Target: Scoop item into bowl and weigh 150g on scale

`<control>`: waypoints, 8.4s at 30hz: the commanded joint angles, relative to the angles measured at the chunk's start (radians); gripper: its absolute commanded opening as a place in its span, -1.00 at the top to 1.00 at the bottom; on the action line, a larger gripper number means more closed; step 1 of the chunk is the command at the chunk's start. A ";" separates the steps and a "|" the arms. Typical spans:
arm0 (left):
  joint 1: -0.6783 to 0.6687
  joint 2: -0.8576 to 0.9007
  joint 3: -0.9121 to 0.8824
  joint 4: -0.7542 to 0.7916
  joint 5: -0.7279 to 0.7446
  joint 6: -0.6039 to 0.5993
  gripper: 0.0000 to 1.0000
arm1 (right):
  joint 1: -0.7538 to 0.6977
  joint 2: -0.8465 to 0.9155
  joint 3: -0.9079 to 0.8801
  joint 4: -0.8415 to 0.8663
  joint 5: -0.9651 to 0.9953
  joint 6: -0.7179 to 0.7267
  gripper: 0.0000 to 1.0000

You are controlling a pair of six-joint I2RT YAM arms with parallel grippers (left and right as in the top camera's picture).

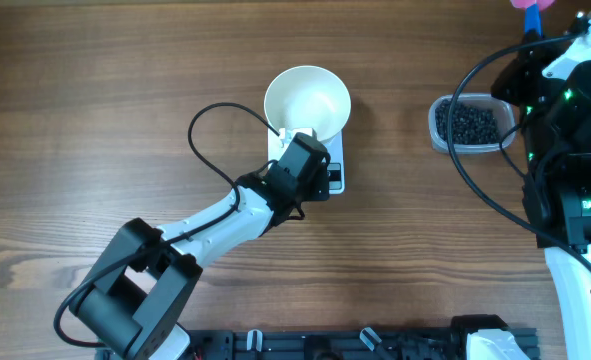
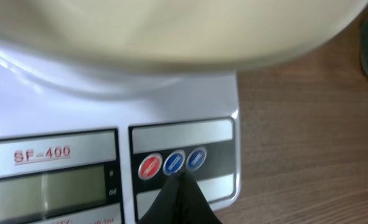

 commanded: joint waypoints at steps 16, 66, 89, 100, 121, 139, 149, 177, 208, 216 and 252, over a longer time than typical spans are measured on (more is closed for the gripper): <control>-0.001 0.045 0.002 0.024 -0.103 -0.002 0.92 | -0.002 -0.015 0.023 0.003 -0.051 -0.017 0.91; 0.170 -0.623 0.002 -0.373 -0.067 0.001 0.48 | -0.002 -0.030 0.023 -0.022 -0.051 -0.017 0.91; 0.462 -0.635 0.002 -0.614 -0.174 0.001 -1.00 | -0.049 -0.010 0.023 0.293 0.108 -0.199 0.91; 0.462 -0.635 0.002 -0.614 -0.174 0.001 -1.00 | -0.189 0.063 0.023 0.492 0.039 -0.162 0.91; 0.462 -0.635 0.002 -0.614 -0.174 0.001 -1.00 | 0.046 0.423 0.023 0.150 -0.449 -0.369 0.92; 0.462 -0.635 0.002 -0.614 -0.174 0.001 -1.00 | 0.163 0.610 0.023 0.049 -0.514 -0.517 0.91; 0.462 -0.635 0.002 -0.614 -0.174 0.001 -1.00 | 0.163 0.610 0.023 0.009 -0.581 -0.560 0.91; 0.462 -0.635 0.002 -0.614 -0.174 0.001 -1.00 | 0.163 0.610 0.023 0.000 -0.603 -0.595 0.92; 0.462 -0.635 0.002 -0.614 -0.174 0.001 -1.00 | 0.163 0.610 0.023 -0.006 -0.610 -0.596 0.92; 0.462 -0.635 0.002 -0.614 -0.174 0.001 -1.00 | 0.163 0.584 0.023 0.061 -0.461 -0.592 0.91; 0.462 -0.635 0.002 -0.614 -0.174 0.001 -1.00 | -0.204 0.179 0.023 0.219 -0.085 0.821 0.91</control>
